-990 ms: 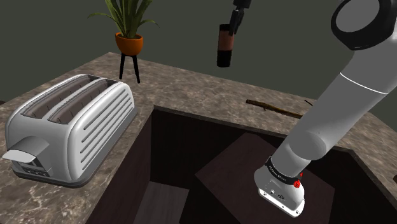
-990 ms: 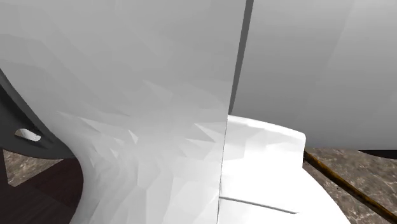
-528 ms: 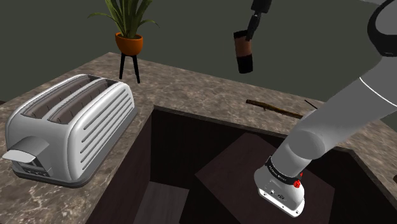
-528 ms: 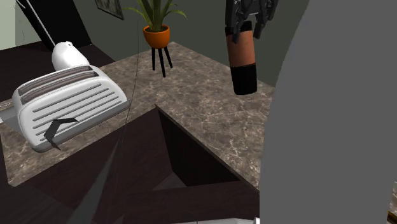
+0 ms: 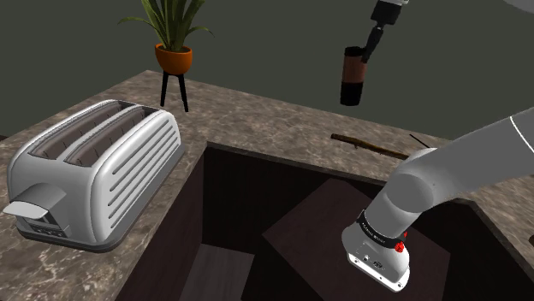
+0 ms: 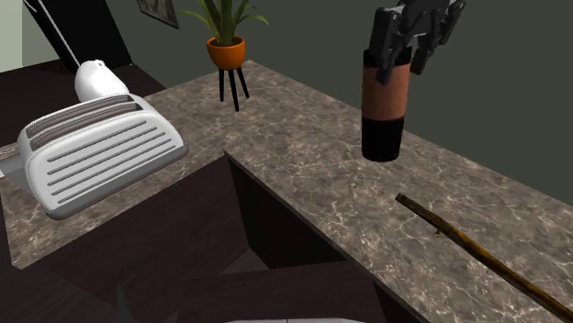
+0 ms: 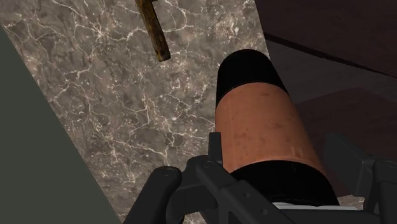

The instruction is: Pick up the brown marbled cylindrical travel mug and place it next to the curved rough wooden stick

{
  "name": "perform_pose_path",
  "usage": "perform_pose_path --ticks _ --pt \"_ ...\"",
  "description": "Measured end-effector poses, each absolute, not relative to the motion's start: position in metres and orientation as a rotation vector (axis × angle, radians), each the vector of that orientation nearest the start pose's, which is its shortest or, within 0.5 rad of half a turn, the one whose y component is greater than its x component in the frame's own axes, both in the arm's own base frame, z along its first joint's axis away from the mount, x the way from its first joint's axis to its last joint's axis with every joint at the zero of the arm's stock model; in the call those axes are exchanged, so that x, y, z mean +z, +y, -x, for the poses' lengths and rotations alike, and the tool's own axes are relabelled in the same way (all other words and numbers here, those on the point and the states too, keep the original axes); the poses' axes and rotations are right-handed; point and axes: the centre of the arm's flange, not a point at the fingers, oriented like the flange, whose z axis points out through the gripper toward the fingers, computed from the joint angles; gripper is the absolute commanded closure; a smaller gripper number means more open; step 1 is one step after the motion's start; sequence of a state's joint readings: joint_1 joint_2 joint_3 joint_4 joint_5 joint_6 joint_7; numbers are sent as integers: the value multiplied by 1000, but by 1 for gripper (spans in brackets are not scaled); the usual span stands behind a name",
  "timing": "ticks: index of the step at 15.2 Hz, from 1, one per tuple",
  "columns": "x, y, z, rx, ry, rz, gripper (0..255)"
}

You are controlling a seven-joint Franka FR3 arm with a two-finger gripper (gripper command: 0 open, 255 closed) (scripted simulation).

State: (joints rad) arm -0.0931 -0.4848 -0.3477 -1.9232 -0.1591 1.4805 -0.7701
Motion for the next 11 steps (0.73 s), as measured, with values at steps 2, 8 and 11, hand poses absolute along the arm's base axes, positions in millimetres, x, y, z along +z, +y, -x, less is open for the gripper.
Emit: perform_pose_path --ticks 2,8,11 --pt "666 -231 -312 -21 -547 3101 255" --pt "667 -263 -239 -23 -547 3102 255" --pt "665 -277 -201 -23 -547 3101 255"
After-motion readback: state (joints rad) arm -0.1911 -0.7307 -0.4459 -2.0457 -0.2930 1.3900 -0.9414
